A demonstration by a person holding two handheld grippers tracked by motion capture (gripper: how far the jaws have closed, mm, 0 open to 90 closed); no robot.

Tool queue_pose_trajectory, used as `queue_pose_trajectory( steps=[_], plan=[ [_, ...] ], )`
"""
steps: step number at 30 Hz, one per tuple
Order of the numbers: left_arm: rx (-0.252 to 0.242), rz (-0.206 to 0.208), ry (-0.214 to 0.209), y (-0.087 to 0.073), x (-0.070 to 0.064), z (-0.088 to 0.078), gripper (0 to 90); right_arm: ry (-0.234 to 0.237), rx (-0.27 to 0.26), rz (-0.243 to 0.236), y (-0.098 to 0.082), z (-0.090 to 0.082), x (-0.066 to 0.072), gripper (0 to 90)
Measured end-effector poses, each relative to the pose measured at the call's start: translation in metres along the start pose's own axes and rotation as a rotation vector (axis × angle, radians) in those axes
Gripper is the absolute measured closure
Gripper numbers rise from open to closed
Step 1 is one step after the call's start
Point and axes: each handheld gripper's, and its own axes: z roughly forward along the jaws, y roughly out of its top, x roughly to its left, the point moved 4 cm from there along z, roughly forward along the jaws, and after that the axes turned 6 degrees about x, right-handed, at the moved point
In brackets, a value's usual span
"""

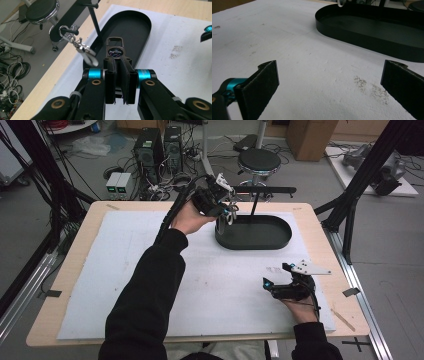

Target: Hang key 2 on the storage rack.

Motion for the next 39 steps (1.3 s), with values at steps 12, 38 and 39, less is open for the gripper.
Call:
queue_pose_trajectory(
  steps=[12,38,39],
  plan=[
    [-0.065,-0.027,0.017,0.024,0.007,0.005,83.0,-0.002,-0.006,0.011,0.000,0.000,-0.002,0.9],
    [-0.128,-0.046,0.158,0.061,0.002,0.069,83.1,0.000,-0.011,0.022,0.000,-0.001,-0.005,0.9],
    [-0.125,-0.051,0.165,0.060,0.003,0.070,83.1,-0.003,-0.015,0.017,0.000,-0.001,-0.006,0.9]
  ],
)
